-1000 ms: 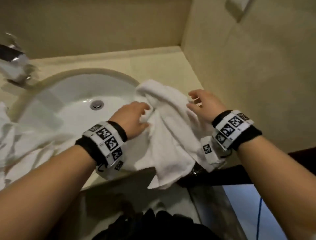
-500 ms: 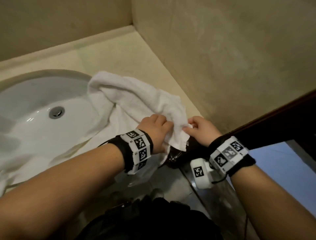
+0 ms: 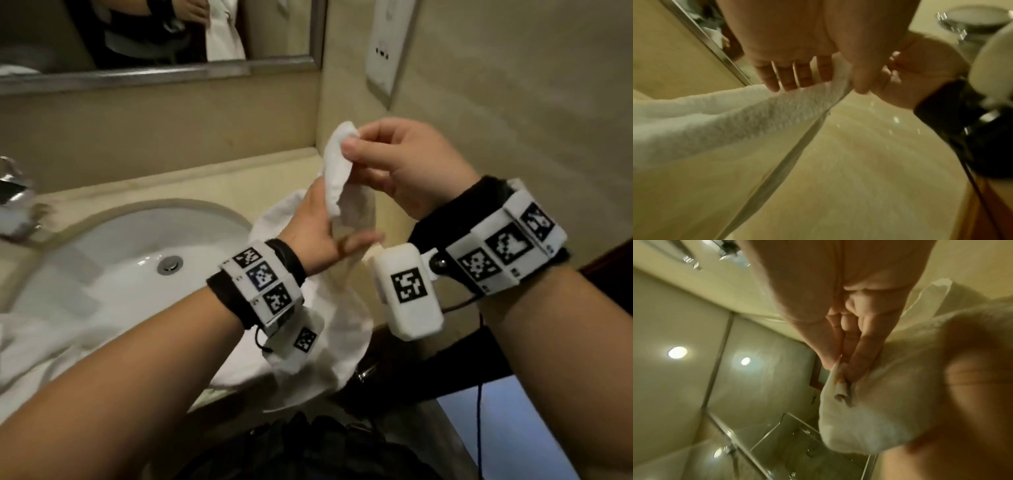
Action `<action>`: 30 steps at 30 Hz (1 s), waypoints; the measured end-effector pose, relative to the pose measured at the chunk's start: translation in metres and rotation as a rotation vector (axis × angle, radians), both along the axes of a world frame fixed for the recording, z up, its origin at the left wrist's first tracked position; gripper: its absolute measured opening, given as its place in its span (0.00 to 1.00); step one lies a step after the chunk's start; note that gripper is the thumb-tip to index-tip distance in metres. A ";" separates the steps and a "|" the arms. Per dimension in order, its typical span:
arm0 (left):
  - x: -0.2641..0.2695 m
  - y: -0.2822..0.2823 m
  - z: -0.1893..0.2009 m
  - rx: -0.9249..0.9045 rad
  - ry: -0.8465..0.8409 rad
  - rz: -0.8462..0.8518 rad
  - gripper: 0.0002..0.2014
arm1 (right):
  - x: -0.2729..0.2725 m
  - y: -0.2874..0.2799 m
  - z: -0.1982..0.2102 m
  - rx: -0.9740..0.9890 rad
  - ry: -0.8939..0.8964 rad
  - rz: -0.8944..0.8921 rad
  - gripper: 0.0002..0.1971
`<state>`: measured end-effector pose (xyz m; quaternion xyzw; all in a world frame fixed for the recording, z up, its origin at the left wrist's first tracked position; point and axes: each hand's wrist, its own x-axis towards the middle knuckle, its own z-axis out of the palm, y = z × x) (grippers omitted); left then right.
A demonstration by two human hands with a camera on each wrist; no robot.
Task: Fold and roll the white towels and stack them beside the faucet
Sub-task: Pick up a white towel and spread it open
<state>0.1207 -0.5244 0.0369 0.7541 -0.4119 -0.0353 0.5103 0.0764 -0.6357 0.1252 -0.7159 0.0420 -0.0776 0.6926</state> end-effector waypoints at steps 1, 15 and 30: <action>0.001 0.001 0.010 -0.060 -0.046 0.052 0.21 | 0.001 0.006 0.007 -0.061 -0.021 0.004 0.08; 0.027 0.040 0.092 -0.075 0.049 0.180 0.09 | 0.003 0.003 -0.031 -0.575 -0.011 -0.141 0.39; 0.056 0.097 0.100 -0.188 0.324 0.361 0.14 | 0.017 -0.038 -0.062 -1.009 0.410 -0.243 0.22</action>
